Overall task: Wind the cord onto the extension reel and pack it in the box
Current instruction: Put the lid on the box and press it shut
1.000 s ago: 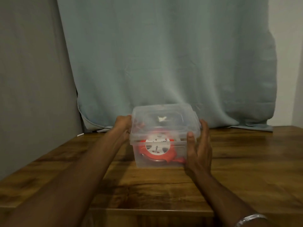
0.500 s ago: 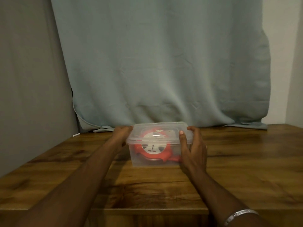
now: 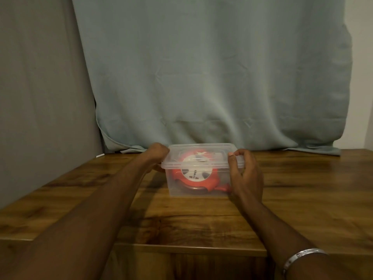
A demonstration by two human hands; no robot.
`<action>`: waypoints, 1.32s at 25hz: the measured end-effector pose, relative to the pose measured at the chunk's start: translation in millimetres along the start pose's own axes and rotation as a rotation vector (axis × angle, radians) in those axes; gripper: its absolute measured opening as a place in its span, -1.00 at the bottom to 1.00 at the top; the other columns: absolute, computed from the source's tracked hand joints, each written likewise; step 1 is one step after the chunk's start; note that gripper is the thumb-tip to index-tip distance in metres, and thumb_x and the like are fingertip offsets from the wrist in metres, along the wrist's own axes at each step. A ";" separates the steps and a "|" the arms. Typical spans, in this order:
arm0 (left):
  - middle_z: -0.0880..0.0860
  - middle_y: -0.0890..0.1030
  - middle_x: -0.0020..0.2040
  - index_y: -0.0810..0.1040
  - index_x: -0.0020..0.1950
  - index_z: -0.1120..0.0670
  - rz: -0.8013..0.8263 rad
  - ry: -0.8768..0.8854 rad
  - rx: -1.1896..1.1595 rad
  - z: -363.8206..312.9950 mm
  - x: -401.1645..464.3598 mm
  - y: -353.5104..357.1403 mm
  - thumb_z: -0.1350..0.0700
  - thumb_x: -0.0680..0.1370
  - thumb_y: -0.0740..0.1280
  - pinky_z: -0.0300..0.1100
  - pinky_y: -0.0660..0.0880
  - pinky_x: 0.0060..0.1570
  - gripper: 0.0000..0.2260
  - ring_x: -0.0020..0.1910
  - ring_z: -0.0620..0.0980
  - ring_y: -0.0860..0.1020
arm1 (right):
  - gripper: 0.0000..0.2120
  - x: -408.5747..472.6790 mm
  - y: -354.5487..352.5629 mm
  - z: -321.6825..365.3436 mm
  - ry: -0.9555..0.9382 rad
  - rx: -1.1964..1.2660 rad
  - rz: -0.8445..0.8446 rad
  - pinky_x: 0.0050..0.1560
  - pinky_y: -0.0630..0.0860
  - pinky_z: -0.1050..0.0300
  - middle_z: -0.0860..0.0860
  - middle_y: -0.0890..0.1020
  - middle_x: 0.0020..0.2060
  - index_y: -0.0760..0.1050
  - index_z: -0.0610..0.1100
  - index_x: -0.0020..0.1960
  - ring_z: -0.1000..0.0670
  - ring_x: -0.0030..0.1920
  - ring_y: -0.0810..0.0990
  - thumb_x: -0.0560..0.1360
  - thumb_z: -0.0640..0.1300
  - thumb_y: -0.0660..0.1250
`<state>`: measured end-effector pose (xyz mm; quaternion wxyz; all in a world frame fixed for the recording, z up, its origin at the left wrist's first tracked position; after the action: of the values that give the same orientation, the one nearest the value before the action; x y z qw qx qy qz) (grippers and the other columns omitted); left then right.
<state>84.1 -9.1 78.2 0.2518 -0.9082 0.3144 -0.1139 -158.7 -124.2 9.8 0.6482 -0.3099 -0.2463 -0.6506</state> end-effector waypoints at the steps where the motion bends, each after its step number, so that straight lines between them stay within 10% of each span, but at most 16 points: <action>1: 0.31 0.60 0.07 0.55 0.13 0.29 -0.009 -0.012 0.074 -2.6 0.0 1.4 0.19 0.68 0.20 0.13 0.65 -0.08 -0.80 0.05 0.31 0.64 | -0.66 0.7 0.6 0.2 0.014 -0.001 0.003 0.17 0.56 -0.17 0.07 0.64 0.03 0.52 0.07 0.10 -0.03 0.06 0.59 0.56 0.28 0.17; 6: 0.32 0.57 0.22 0.50 0.26 0.28 0.017 0.015 0.491 -13.0 4.7 5.6 0.21 0.67 0.16 0.10 0.61 0.08 -0.75 0.14 0.32 0.62 | -0.70 5.7 0.7 -1.1 -0.001 -0.008 0.019 0.10 0.55 -0.15 0.07 0.60 0.00 0.50 0.08 0.05 -0.04 0.03 0.56 0.55 0.25 0.14; 9: 0.19 0.49 0.38 0.48 0.37 0.20 -0.076 0.327 0.998 -33.1 2.6 12.5 0.17 0.64 0.18 0.03 0.49 0.27 -0.68 0.31 0.21 0.52 | -0.72 5.1 0.5 -1.9 0.017 0.001 0.008 0.12 0.54 -0.16 0.09 0.59 0.00 0.50 0.08 0.05 -0.04 0.05 0.55 0.54 0.22 0.15; 12: 0.09 0.31 0.58 0.26 0.60 0.03 0.044 0.586 0.868 -64.8 -7.4 47.1 -0.01 0.66 0.21 0.01 0.30 0.46 -0.50 0.52 0.14 0.33 | -0.73 3.2 0.2 -2.4 0.003 0.020 -0.002 0.13 0.54 -0.18 0.10 0.58 0.00 0.51 0.07 0.05 -0.03 0.05 0.55 0.52 0.20 0.17; 21: 0.06 0.23 0.63 0.23 0.62 0.02 0.226 0.507 0.861 -66.2 6.7 87.1 -0.19 0.68 0.06 0.00 0.15 0.53 -0.45 0.59 0.08 0.22 | -0.50 1.8 6.1 -12.2 0.068 0.122 0.024 0.26 0.53 -0.17 0.06 0.60 0.21 0.44 0.03 0.31 -0.02 0.20 0.58 0.49 0.30 0.23; 26: 0.08 0.64 0.31 0.58 0.37 -0.08 -0.270 0.725 0.642 -77.1 -28.6 65.1 -0.25 0.61 0.17 -0.04 0.42 0.29 -0.55 0.30 0.15 0.56 | -0.07 -1.4 4.1 -22.3 0.489 0.072 0.063 0.29 0.52 -0.15 -0.12 0.61 0.27 0.32 -0.01 0.45 -0.23 0.26 0.60 0.30 0.60 0.12; 33: 0.12 0.73 -0.12 0.73 0.06 -0.03 -0.330 0.837 0.804 -23.4 -48.2 51.8 -0.22 0.63 0.00 -0.12 0.38 -0.23 -0.47 -0.13 0.12 0.65 | -0.40 -4.7 2.0 -18.8 0.530 0.385 -0.050 0.05 0.66 -0.12 0.13 0.61 -0.09 0.40 0.08 0.22 -0.03 -0.08 0.68 0.33 0.33 0.49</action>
<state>11.5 -22.8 68.2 0.4093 -0.6566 0.1740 -0.6091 -158.4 -134.6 -6.7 0.7202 0.0047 -0.1951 -0.6657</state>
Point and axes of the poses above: each hand's wrist, its own x-axis towards the middle knuckle, its own y-axis out of the palm, z = x × y, the point moved 3 cm from there along x, towards the middle knuckle
